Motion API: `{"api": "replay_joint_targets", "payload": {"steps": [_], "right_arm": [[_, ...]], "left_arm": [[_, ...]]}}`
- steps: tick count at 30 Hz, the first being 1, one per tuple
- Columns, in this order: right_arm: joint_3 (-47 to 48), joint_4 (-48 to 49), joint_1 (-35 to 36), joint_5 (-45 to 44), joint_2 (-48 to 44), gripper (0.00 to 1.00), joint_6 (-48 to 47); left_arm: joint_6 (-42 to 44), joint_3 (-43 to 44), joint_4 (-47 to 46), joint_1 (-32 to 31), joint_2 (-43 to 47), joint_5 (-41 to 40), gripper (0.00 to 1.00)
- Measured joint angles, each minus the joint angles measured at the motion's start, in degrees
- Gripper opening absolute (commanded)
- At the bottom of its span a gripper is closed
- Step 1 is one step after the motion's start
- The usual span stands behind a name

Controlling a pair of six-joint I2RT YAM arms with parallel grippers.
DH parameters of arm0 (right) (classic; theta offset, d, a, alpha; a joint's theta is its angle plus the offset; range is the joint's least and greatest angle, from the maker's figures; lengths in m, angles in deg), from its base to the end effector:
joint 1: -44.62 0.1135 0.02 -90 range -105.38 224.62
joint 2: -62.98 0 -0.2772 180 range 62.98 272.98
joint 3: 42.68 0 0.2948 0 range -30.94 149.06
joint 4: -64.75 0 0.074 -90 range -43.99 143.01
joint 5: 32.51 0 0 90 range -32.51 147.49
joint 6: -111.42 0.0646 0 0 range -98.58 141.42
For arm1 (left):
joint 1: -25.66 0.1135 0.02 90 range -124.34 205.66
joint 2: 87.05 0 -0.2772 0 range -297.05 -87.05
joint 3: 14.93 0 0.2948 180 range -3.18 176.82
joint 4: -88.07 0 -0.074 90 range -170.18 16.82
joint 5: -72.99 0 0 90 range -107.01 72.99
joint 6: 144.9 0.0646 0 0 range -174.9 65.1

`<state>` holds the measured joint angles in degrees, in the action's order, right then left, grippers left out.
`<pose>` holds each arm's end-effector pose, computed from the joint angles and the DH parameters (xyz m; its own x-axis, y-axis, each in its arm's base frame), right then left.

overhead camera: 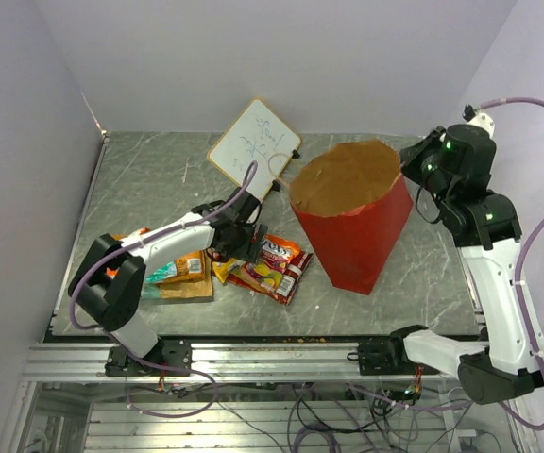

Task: Take the snacks out of the paper bag
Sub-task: Place the snack at the center of the board, then reset both arms

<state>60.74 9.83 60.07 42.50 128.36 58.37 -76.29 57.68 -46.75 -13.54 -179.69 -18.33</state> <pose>0.2620 0.0551 0.5076 -0.2349 0.5375 -0.8099 0.1532 0.8433 0.5152 0.2860 -0.2313 0.1636 -0.8828 0.2495 -0.3980 0.3248 0.9363 -0.1334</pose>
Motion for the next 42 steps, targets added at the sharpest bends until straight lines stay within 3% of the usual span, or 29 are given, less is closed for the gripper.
{"api": "replay_joint_targets", "payload": {"steps": [5, 9, 16, 20, 28, 35, 42], "right_arm": [[-9.2, -1.9, -0.5, -11.5, -5.2, 0.0, -2.6], [-16.1, -5.4, -1.2, -19.5, -8.3, 0.0, -4.4], [-24.1, -12.0, -1.4, -25.8, -15.2, 0.06, -3.7], [-24.3, -14.6, -1.4, -27.1, -17.1, 0.28, -2.0], [-17.5, -18.9, -1.4, -24.7, -19.5, 0.97, -3.4], [-5.5, -19.5, -1.4, -21.5, -22.1, 1.0, -6.5], [12.0, -15.7, -1.5, -14.2, -12.5, 1.0, -11.4]], "left_arm": [[-1.2, 1.7, 0.9, 0.0, 4.3, 1.0, 0.94], [-2.0, 4.4, 2.5, 0.0, 7.3, 2.0, 0.91], [-2.6, 15.8, 9.2, 0.0, 7.4, 2.0, 0.91], [-2.9, 24.1, 10.8, 0.0, 7.4, 1.9, 0.9], [-5.9, 41.3, 18.6, 0.0, 6.0, -9.2, 0.9], [-6.7, 43.8, 21.1, 0.2, 9.9, -17.7, 0.92], [-3.8, 48.0, 19.9, 0.2, 19.8, -23.2, 0.91]]}}
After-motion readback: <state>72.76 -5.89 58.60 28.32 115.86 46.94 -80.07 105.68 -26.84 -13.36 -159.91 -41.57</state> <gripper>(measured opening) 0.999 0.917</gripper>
